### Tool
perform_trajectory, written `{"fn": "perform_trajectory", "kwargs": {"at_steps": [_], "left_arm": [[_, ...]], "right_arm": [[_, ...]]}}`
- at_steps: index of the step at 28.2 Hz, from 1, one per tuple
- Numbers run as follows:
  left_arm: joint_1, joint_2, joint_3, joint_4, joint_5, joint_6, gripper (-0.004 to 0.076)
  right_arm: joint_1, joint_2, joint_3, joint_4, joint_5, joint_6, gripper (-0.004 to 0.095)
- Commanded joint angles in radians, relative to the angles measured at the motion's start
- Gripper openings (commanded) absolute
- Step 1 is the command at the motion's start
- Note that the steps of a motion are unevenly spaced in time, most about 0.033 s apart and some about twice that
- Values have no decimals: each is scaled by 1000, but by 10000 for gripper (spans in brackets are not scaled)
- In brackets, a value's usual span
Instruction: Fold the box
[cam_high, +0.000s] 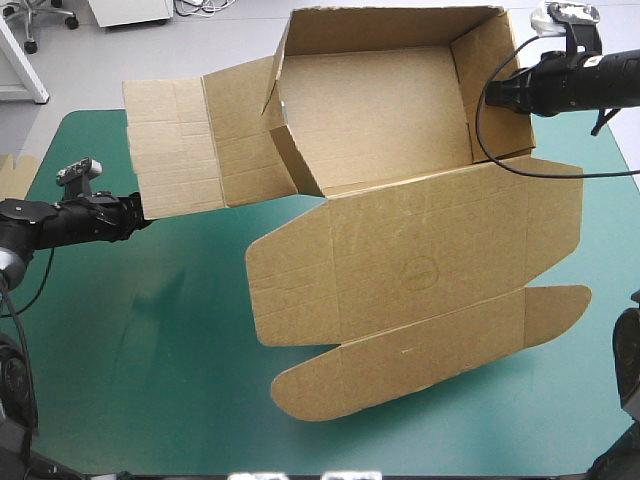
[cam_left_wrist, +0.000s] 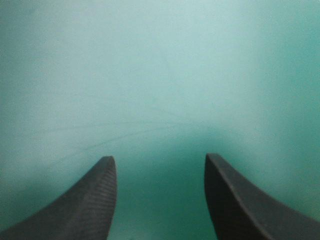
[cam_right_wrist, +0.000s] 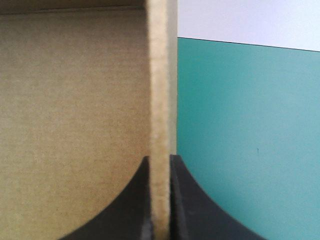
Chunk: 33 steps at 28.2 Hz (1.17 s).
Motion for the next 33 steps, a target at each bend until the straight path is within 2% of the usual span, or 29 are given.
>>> {"fn": "perform_trajectory", "kwargs": {"at_steps": [1,4,7,8,16,21,29,33], "left_arm": [[0,12,-23,-256,105,127,384],[-6,59,-23,-424,245,212,384],[-26,111,-32,-576,442,283,384],[-36,124,-37,-616,461,291,384],[-165,123,-57,-706,457,300,384],[-243,123,-129,-724,457,276,384],[-272,123,-242,-733,459,169,383],[-331,123,-293,-714,459,123,383]], "right_arm": [[-7,-54,-35,101,-23,2,-3],[-7,-54,-35,119,-15,0,-3],[-5,-54,-26,121,-11,-3,-3],[-5,-54,-21,121,-10,-6,-3],[-5,-46,11,117,-8,-17,-3],[-5,-34,11,105,-8,-20,-3],[32,-1,11,-40,-37,2,-3],[45,19,11,-96,-91,33,-3]]}}
